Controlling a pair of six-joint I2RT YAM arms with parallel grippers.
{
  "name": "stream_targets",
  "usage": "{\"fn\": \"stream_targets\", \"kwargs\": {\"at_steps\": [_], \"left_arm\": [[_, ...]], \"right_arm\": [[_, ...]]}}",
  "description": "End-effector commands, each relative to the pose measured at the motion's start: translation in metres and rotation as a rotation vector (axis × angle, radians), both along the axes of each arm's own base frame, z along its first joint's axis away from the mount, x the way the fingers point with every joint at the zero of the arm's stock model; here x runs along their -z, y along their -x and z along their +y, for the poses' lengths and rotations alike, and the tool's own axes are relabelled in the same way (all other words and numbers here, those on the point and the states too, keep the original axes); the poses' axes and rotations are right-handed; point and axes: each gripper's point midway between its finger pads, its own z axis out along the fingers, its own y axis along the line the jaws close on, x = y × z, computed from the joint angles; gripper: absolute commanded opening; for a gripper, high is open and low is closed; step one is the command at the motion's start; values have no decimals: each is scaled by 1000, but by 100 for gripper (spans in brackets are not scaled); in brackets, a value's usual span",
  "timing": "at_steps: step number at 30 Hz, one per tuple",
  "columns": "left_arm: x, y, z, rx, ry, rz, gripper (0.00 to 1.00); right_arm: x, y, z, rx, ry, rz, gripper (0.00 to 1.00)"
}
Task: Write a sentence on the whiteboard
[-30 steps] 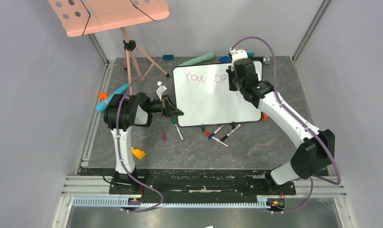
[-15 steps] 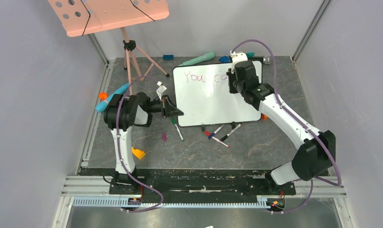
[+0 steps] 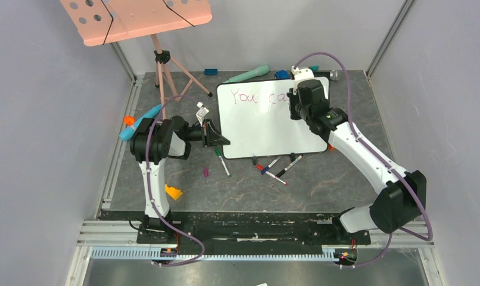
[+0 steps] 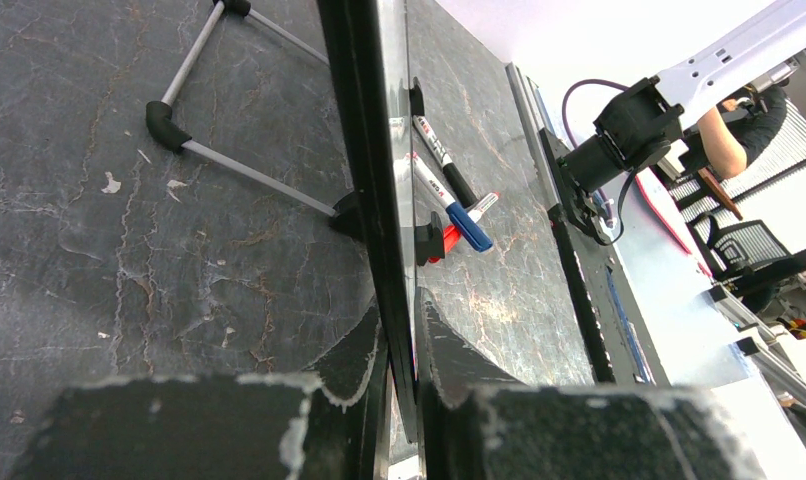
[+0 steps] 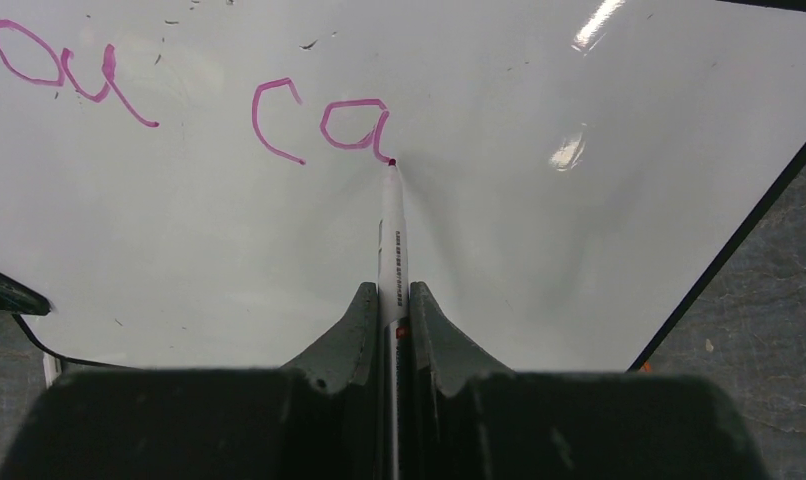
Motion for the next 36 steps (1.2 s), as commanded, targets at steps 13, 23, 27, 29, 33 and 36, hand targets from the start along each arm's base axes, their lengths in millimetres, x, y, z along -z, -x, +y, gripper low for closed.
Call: {"fn": "stream_targets", "kwargs": {"at_steps": [13,23,27,29,33,36], "left_arm": [[-4,-2,-1,33,6,-167,2],[-4,-1,-1,35,6,-169,2],[-4,-1,-1,35,6,-169,2],[-4,-1,-1,34,6,-167,2],[-4,-1,-1,34,6,-170,2],[-4,-1,-1,35,6,-169,2]], "right_arm": [[-63,-2,-16,49,-73,-169,0],[-44,-18,-16,68,-49,-113,0],[-40,-22,-17,75,-47,-104,0],[-39,-24,-18,79,-46,-101,0],[-41,-26,-18,81,-54,-106,0],[-38,-29,-17,78,-56,-100,0]]}}
